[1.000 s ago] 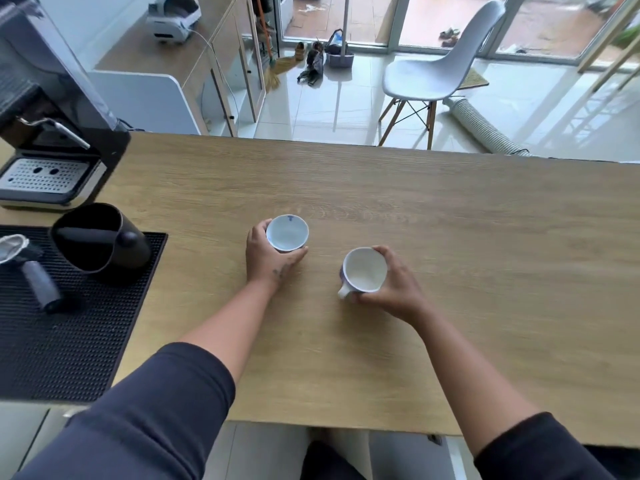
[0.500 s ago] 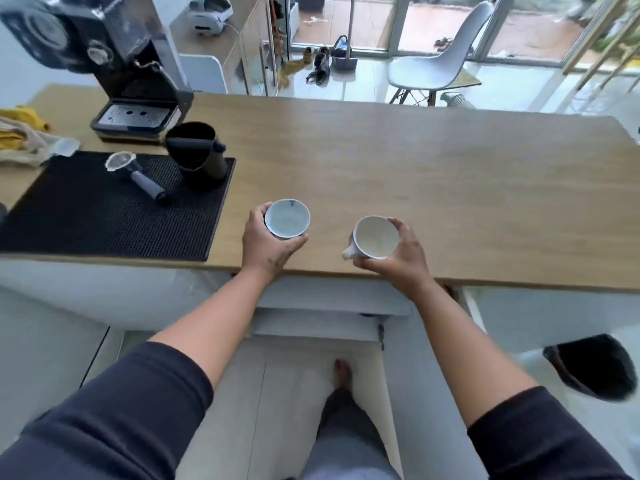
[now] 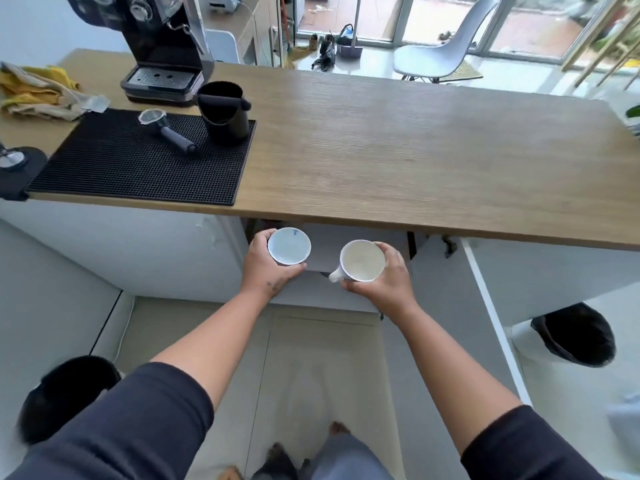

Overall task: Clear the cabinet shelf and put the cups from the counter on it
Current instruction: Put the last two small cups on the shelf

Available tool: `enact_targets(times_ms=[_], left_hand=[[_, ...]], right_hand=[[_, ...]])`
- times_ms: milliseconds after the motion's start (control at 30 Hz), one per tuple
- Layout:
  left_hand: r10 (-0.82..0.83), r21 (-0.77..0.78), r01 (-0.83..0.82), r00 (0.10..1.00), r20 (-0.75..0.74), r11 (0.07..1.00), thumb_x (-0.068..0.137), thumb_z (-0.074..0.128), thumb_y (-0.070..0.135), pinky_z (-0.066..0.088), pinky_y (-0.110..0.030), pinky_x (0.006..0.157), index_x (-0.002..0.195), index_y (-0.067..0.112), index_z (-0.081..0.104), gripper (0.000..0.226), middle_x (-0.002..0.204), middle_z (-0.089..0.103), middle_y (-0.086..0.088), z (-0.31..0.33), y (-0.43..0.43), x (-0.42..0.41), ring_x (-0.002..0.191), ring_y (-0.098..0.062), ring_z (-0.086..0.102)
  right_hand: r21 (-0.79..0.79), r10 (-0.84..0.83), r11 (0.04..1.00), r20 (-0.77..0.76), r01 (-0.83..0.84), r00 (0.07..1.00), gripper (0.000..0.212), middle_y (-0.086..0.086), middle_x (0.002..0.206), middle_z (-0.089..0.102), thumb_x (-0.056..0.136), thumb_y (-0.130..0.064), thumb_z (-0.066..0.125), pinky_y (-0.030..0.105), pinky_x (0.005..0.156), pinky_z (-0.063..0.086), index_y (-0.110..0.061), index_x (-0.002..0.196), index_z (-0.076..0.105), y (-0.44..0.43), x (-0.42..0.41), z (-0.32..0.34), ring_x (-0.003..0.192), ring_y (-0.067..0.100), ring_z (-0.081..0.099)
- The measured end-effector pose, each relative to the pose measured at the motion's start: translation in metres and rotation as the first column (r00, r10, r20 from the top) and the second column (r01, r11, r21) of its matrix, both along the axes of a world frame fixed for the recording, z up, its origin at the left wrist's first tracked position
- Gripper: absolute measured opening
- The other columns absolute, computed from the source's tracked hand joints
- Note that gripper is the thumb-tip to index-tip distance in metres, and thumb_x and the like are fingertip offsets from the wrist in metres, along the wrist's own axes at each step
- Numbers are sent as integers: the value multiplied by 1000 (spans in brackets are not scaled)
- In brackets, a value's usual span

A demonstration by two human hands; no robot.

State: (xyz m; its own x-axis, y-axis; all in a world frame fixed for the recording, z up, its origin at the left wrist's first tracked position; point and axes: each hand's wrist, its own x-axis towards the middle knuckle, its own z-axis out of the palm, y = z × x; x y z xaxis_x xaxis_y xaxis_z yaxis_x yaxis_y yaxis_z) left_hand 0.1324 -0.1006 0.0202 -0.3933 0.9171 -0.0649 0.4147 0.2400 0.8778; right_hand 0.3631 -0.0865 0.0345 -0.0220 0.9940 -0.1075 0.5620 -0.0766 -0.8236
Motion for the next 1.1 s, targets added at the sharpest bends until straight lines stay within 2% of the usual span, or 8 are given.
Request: enact_targets(times_ms=[167, 267, 333, 400, 600, 800, 933, 1100], left_hand=[[44, -28, -43, 999, 27, 999, 56, 92, 23, 44, -27, 91, 127, 15, 49, 83, 125, 57, -2, -46, 8, 9, 112, -19, 55], [82, -26, -80, 995, 64, 996, 54, 92, 23, 46, -30, 93, 125, 15, 49, 84, 123, 58, -3, -92, 30, 14, 111, -20, 56], [118, 3, -119, 988, 101, 993, 49, 91, 25, 48, -32, 91, 121, 16, 52, 83, 118, 59, -3, -124, 46, 14, 108, -21, 58], [136, 42, -142, 984, 112, 989, 50, 92, 19, 46, -28, 84, 117, 14, 56, 77, 112, 58, 0, -161, 62, 9, 103, -19, 57], [161, 190, -175, 983, 87, 966, 58, 91, 12, 40, -19, 79, 121, 9, 55, 73, 109, 51, 3, -245, 101, -11, 100, -13, 50], [185, 396, -288, 943, 278, 872, 65, 88, 11, 41, -4, 74, 115, 30, 45, 69, 109, 50, 13, -312, 133, -38, 99, -5, 52], [182, 410, -280, 948, 261, 868, 64, 88, 19, 42, -19, 89, 132, 25, 47, 79, 121, 50, 8, -346, 136, -50, 111, -10, 49], [209, 393, -323, 929, 305, 861, 62, 89, 17, 45, -16, 85, 126, 27, 52, 74, 119, 58, 6, -371, 130, -59, 112, -14, 55]], right_hand=[[-27, 31, 999, 28, -30, 999, 91, -7, 125, 47, 51, -30, 93, 17, 96, 32, -22, 130, 49, 16, 1, -47, 118, 7, 46], [-36, 41, 999, 18, -40, 999, 86, -8, 119, 46, 53, -27, 93, 18, 93, 33, -21, 127, 50, 39, 0, -89, 109, 5, 44], [-10, 37, 999, -16, -38, 999, 72, -9, 109, 53, 52, -25, 94, 20, 85, 40, -25, 112, 54, 56, -4, -120, 101, 8, 52], [33, 27, 999, -45, -26, 999, 68, -8, 106, 59, 49, -26, 94, 22, 79, 45, -29, 105, 54, 76, -10, -158, 96, 10, 58], [123, 37, 992, -82, -26, 996, 72, -11, 109, 61, 51, -31, 95, 21, 78, 46, -26, 113, 59, 135, -31, -253, 96, 6, 58], [226, 95, 973, -170, -55, 981, 52, -23, 89, 58, 57, -23, 94, 18, 73, 44, -39, 84, 52, 197, -76, -326, 81, -7, 56], [276, 125, 958, -151, -79, 981, 74, -8, 109, 63, 52, -36, 95, 24, 79, 47, -25, 115, 58, 223, -106, -357, 97, 13, 61], [306, 131, 948, -117, -90, 985, 79, -9, 107, 57, 54, -38, 93, 24, 78, 44, -19, 122, 57, 240, -140, -367, 97, 12, 56]])
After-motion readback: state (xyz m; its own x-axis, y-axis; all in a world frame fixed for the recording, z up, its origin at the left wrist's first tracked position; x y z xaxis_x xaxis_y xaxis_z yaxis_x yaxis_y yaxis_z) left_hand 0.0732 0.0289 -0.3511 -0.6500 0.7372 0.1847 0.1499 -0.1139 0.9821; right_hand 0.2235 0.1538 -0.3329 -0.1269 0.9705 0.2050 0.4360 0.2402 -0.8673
